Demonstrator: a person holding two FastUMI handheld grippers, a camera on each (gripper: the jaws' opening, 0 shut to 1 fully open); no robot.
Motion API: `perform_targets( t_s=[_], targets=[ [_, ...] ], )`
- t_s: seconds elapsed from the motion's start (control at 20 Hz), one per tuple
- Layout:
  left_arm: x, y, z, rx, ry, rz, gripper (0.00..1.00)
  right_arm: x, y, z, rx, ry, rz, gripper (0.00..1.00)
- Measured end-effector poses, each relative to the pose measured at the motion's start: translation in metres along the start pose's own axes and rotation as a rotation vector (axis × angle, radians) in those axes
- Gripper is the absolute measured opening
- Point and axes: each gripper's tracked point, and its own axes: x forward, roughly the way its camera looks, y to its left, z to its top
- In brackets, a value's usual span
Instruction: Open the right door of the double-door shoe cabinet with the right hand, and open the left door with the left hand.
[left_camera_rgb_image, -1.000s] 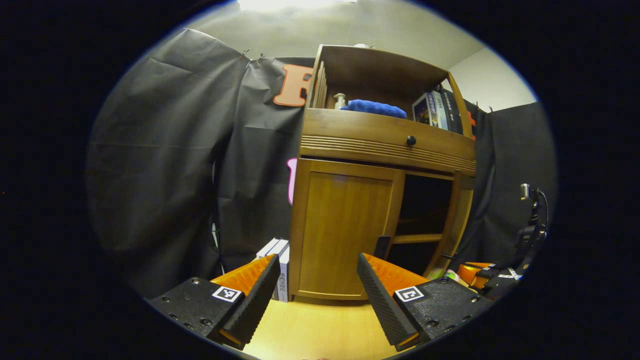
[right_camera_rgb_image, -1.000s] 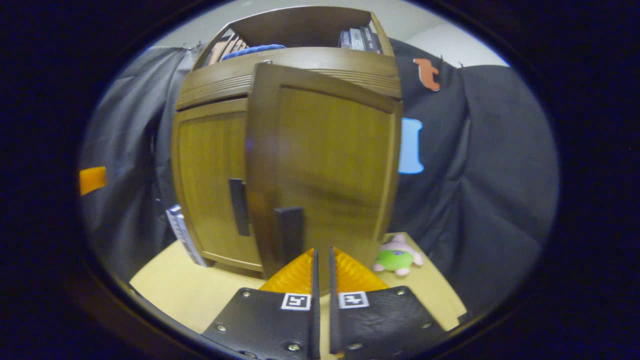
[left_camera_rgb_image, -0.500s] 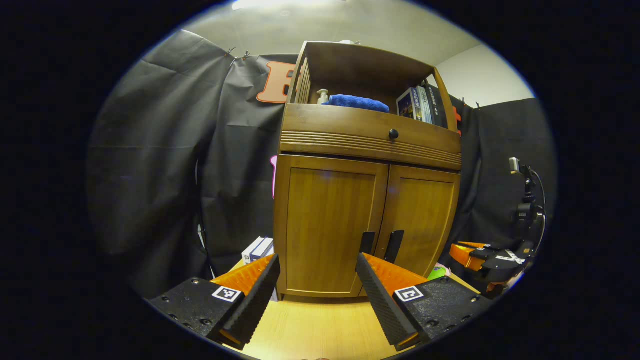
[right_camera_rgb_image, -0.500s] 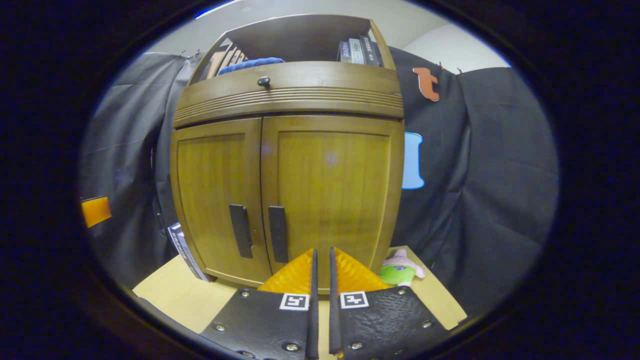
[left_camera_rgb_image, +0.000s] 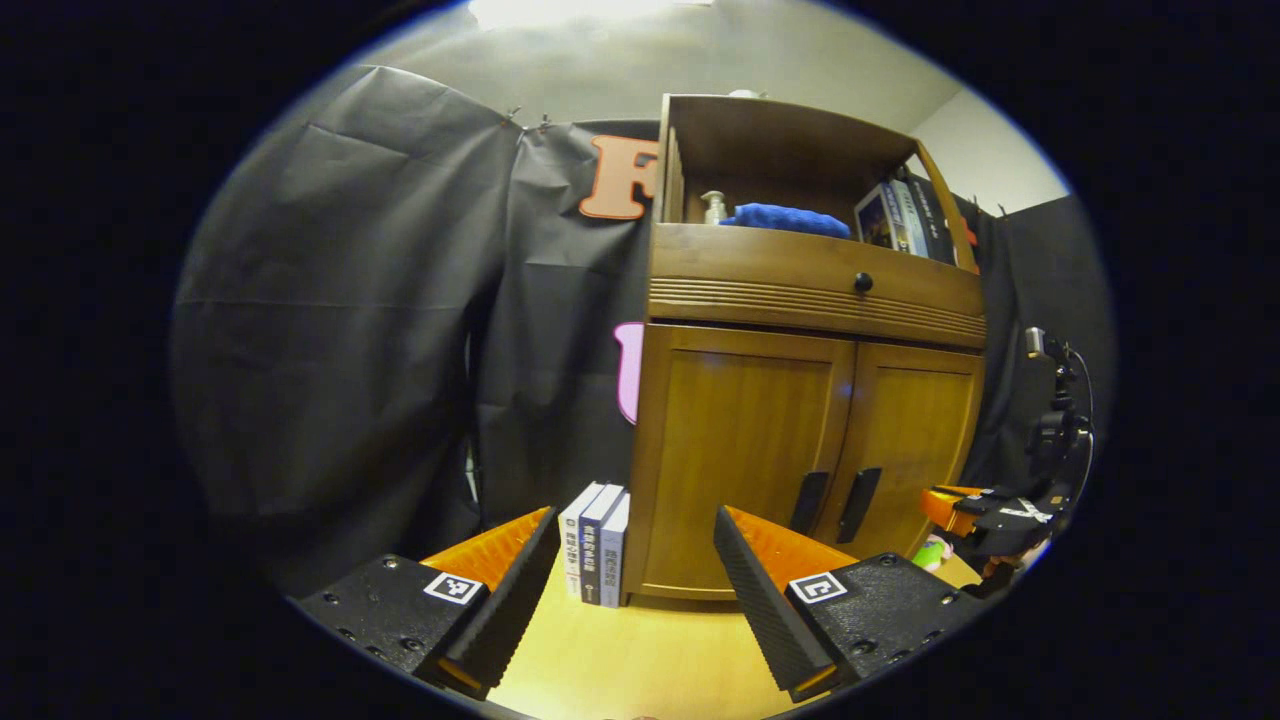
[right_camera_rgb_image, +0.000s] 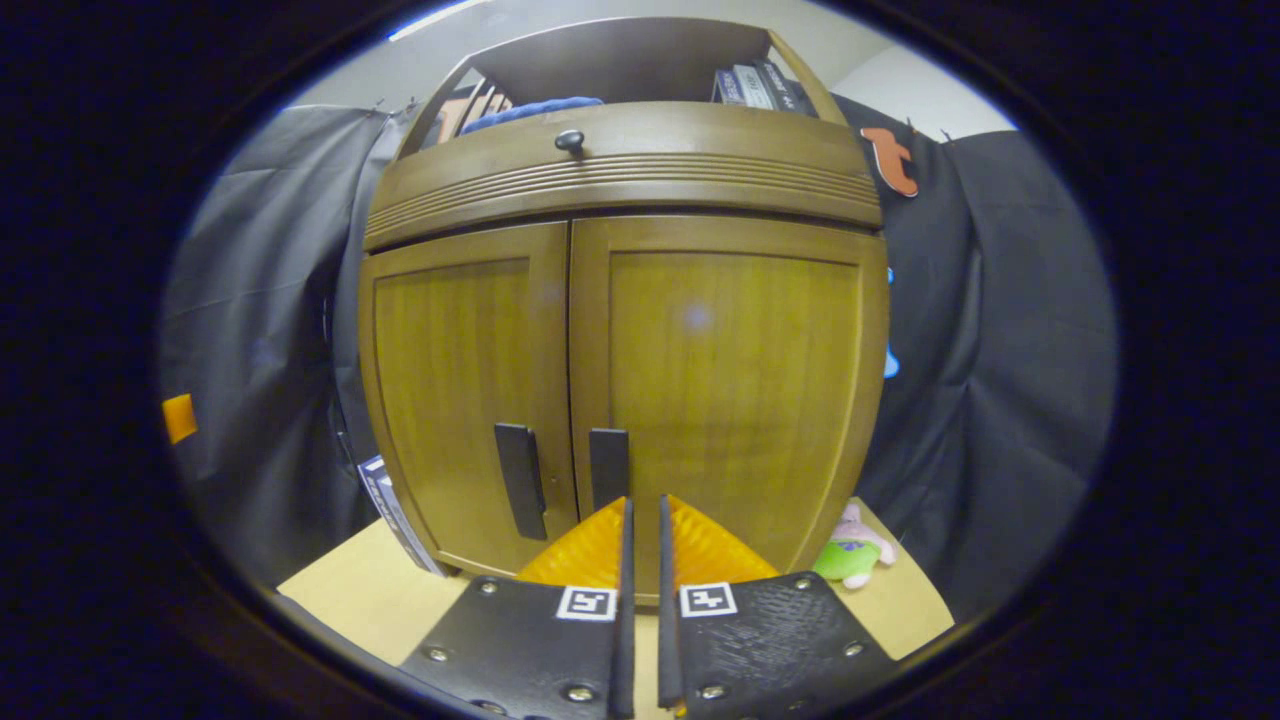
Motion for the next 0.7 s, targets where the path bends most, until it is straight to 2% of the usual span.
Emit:
perform_targets(
  t_s=[0.05, 0.1, 0.25, 0.3, 0.55, 0.6, 0.65, 0.7],
  targets=[
    [-0.001, 0.008, 0.001, -0.003, -0.004, 0.027, 0.92, 0.006, 0.004, 0.001, -0.009, 0.001, 0.01, 0.12],
    [-0.002, 0.017, 0.001, -0.007, -0.007, 0.055, 0.92, 0.012, 0.009, 0.002, -0.019, 0.0, 0.022, 0.14],
    [-0.005, 0.039, 0.004, -0.02, -0.019, 0.134, 0.92, 0.029, 0.013, 0.003, -0.031, 0.0, 0.02, 0.25],
    [-0.006, 0.046, 0.005, -0.025, -0.023, 0.158, 0.92, 0.034, 0.013, 0.002, -0.029, 0.006, 0.021, 0.34],
    [-0.007, 0.067, 0.003, -0.05, -0.025, 0.247, 0.92, 0.064, 0.016, -0.008, 0.016, 0.059, 0.041, 0.43],
    [-0.006, 0.07, 0.003, -0.05, -0.026, 0.26, 0.92, 0.07, 0.016, -0.01, 0.023, 0.064, 0.039, 0.51],
    [-0.007, 0.073, 0.003, -0.048, -0.026, 0.273, 0.92, 0.077, 0.016, -0.012, 0.028, 0.07, 0.035, 0.51],
    [-0.007, 0.074, 0.003, -0.046, -0.028, 0.285, 0.93, 0.082, 0.015, -0.014, 0.031, 0.079, 0.031, 0.57]
  ],
)
